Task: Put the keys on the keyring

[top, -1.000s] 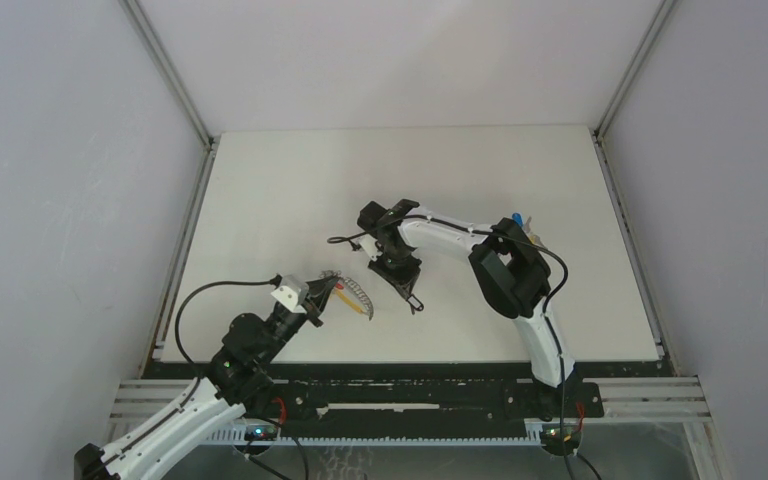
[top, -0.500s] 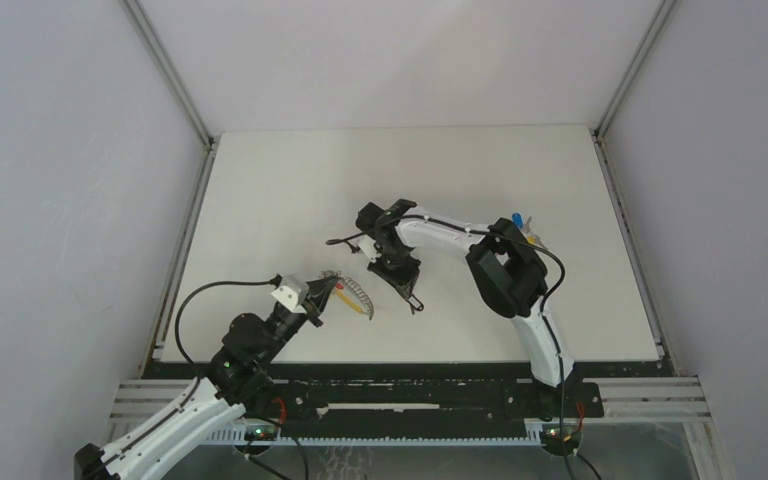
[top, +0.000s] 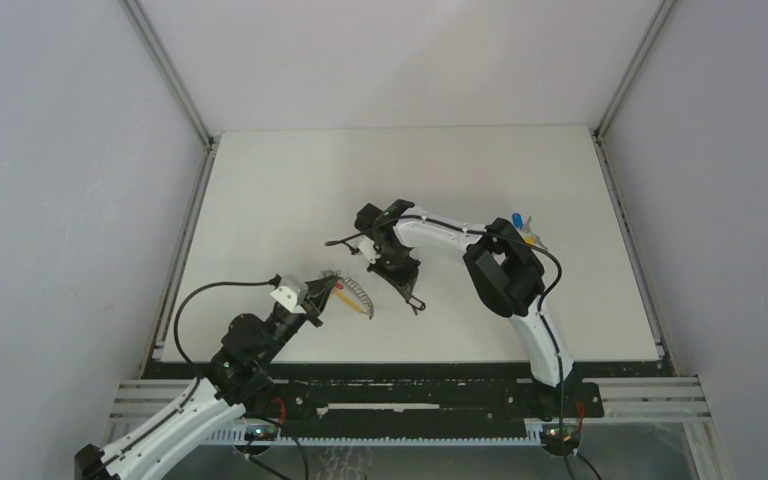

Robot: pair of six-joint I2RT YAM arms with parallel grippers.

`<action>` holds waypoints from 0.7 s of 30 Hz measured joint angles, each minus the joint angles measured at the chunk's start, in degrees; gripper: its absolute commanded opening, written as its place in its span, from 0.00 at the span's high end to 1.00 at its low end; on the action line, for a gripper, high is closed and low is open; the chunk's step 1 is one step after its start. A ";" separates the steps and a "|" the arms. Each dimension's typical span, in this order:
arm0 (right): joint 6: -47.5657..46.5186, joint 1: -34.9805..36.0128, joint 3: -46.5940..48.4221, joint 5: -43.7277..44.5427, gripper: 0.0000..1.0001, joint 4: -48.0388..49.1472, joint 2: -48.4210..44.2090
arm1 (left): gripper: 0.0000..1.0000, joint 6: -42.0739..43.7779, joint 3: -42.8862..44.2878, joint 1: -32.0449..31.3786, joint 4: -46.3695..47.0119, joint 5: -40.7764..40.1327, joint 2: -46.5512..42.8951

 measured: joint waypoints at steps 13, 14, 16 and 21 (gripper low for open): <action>-3.52 -0.11 -10.10 -0.50 1.00 3.17 -13.20 | 0.99 0.11 0.00 0.00 0.15 2.82 -0.52; -4.07 -0.17 -11.50 -1.01 1.00 3.78 -16.00 | 1.00 0.13 0.00 0.00 0.28 3.32 -0.50; -5.20 -0.52 -13.66 -2.34 1.00 5.31 -20.98 | 1.00 0.17 0.00 0.00 0.85 4.63 -0.15; -8.57 -1.25 -18.80 -6.05 1.00 9.75 -31.32 | 1.00 0.70 0.63 0.00 1.66 8.24 3.26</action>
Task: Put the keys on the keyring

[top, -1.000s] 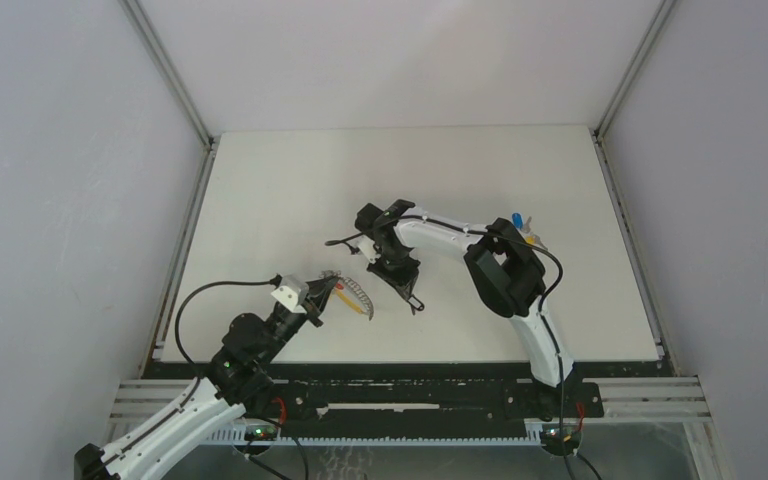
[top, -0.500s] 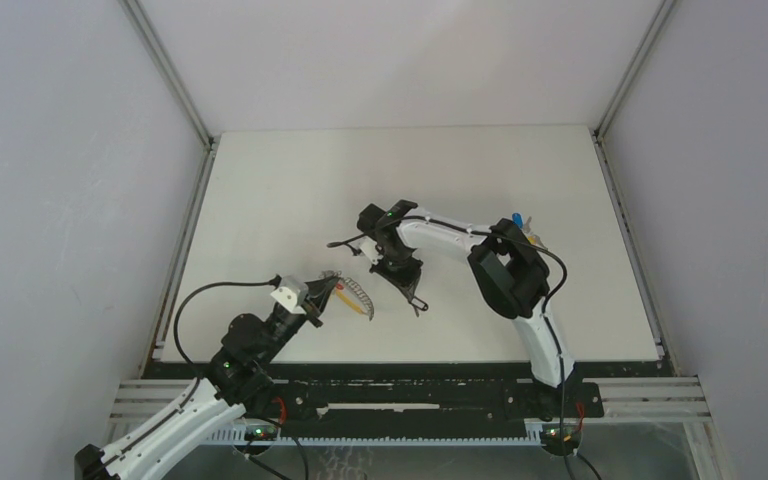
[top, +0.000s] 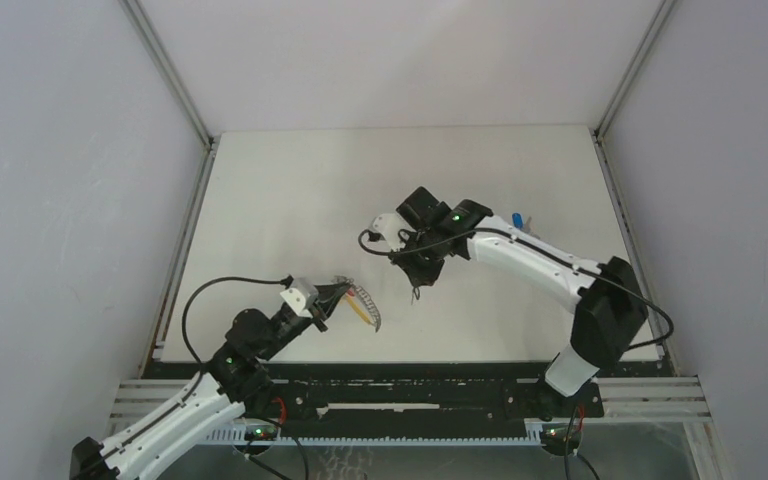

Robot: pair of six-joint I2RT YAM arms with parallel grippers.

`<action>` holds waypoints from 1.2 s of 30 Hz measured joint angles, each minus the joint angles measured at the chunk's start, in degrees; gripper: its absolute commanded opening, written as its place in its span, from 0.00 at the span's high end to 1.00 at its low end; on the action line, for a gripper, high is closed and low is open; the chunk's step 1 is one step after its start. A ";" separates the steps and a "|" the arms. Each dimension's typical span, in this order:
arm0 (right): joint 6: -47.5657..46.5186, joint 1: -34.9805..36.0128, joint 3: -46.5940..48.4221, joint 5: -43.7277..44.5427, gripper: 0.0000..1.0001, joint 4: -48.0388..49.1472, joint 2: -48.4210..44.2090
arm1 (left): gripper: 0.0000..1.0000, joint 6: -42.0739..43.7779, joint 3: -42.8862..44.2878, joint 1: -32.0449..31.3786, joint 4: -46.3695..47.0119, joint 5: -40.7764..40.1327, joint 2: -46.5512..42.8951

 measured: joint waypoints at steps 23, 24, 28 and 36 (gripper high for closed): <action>-9.18 -9.81 -32.20 -24.06 1.00 42.05 -39.41 | 1.00 9.14 20.17 4.33 -0.66 18.91 20.37; -9.14 -11.02 -32.87 -25.49 1.00 43.47 -39.47 | 1.00 9.62 20.83 4.61 -1.11 19.87 21.09; -8.90 -14.93 -34.21 -32.28 1.00 48.50 -39.23 | 1.00 11.74 25.16 5.05 -3.45 23.98 24.11; -8.85 -17.53 -34.23 -44.70 1.00 56.30 -36.96 | 1.00 14.51 30.36 5.05 -5.29 30.40 27.93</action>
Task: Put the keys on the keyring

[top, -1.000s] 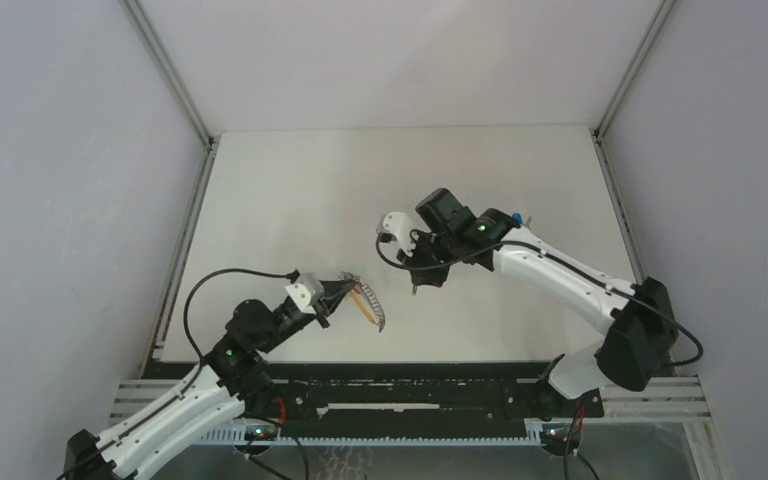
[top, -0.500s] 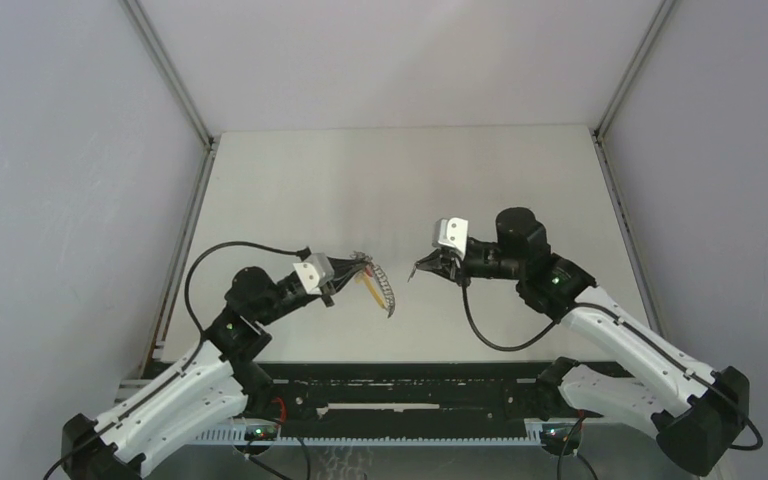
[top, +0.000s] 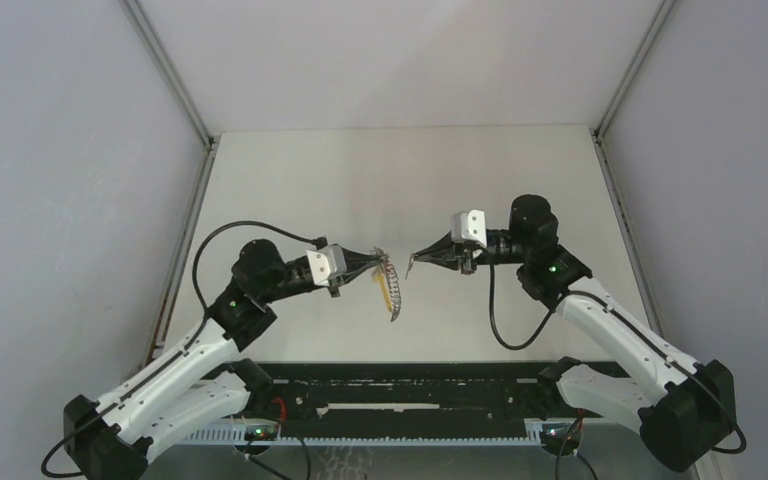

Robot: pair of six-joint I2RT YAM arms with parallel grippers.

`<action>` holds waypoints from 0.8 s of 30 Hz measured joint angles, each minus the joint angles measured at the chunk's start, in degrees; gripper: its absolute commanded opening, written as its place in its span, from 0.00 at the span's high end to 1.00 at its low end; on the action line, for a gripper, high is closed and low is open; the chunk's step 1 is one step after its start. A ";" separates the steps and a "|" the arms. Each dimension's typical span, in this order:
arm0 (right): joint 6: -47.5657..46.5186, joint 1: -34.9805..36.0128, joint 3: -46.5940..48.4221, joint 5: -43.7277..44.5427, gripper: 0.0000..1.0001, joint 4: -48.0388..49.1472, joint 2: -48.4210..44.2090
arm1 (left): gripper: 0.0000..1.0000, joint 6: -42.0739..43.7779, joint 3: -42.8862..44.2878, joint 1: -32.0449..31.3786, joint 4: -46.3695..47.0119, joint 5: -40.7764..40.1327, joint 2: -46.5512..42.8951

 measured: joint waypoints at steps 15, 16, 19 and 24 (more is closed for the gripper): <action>-4.11 0.28 0.42 -4.83 1.00 -1.92 2.82 | 1.00 2.23 2.89 0.00 -5.25 6.49 6.12; -4.70 0.61 0.44 -4.52 1.00 -2.69 2.78 | 1.00 2.43 2.95 0.00 -5.35 7.10 6.23; -6.56 1.73 0.63 -2.91 1.00 -5.29 2.78 | 1.00 2.58 2.95 0.00 -5.77 8.79 6.29; -10.01 5.25 2.32 2.25 1.00 -9.99 2.75 | 1.00 2.91 2.97 0.00 -5.95 11.04 6.60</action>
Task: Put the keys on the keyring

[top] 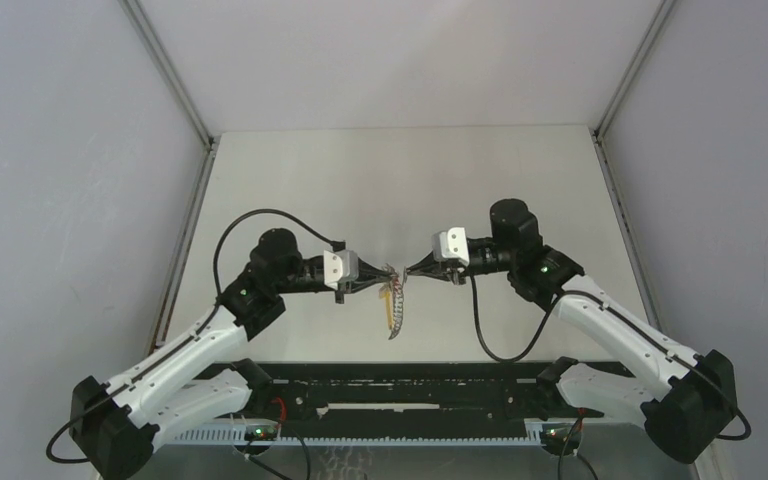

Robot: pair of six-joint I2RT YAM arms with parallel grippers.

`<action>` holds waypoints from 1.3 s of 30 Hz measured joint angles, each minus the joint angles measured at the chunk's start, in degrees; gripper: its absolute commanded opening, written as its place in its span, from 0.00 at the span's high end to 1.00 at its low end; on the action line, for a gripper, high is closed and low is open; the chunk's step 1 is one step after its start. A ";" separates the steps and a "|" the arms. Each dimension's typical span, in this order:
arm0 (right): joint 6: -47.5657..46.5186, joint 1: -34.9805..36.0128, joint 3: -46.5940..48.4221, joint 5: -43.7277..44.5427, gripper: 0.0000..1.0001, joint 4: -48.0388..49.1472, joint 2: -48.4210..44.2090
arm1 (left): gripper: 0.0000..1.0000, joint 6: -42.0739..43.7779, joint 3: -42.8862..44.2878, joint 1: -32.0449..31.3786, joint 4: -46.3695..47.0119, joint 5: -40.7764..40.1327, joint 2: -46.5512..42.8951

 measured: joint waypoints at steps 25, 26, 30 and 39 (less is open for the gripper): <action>-9.07 5.81 0.46 9.14 1.00 -5.81 -0.70 | 1.00 2.25 0.04 0.00 -3.23 0.46 0.50; -9.94 5.81 0.37 8.74 1.00 -5.68 -0.85 | 1.00 2.47 0.04 0.00 -3.30 0.35 0.48; -13.68 5.81 -1.33 6.62 1.00 -4.46 -2.16 | 1.00 3.10 0.04 0.00 -3.85 0.31 -0.09; -18.60 6.10 -1.75 4.92 1.00 -3.98 -2.34 | 1.00 5.01 0.04 0.00 -5.38 0.79 -1.20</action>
